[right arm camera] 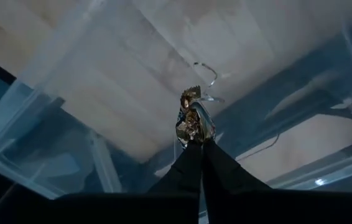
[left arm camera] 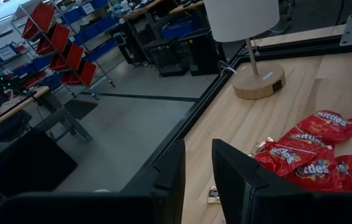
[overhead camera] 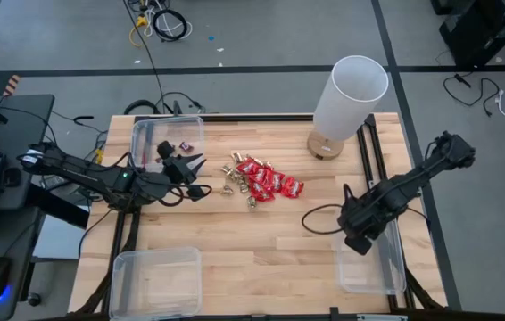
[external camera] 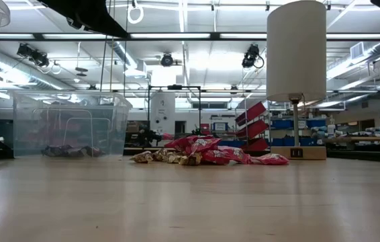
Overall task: Sort candy
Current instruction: Put the gold chocolate into the bottom right transparent bin
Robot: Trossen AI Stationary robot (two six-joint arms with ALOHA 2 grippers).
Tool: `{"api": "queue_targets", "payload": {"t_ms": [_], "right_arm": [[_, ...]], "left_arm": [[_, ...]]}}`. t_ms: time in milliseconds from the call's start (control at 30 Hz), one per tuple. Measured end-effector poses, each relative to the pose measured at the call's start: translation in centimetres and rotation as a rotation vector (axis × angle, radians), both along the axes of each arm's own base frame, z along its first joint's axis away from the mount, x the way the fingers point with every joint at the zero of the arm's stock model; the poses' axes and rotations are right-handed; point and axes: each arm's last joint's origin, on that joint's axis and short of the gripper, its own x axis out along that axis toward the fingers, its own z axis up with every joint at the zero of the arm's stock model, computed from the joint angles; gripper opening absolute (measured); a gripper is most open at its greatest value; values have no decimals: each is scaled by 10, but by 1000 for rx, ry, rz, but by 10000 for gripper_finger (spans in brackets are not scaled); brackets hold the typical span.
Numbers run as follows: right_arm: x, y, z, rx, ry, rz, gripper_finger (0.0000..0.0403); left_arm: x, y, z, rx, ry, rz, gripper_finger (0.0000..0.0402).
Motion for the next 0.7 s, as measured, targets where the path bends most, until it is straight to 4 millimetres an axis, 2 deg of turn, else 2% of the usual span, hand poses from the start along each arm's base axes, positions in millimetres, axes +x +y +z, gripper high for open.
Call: {"api": "queue_targets", "payload": {"t_ms": [200, 467, 600, 700], "right_arm": [[7, 7, -9, -34, 30, 18, 21], [10, 6, -11, -82, -2, 42, 72], [14, 6, -1, -131, -87, 52, 86], [20, 3, 15, -231, -226, 65, 85]], "left_arm": [[0, 0, 0, 0, 0, 0, 82], [0, 0, 0, 0, 0, -1, 82], [0, 0, 0, -2, -1, -1, 82], [0, 0, 0, -3, -2, 0, 82]]}}
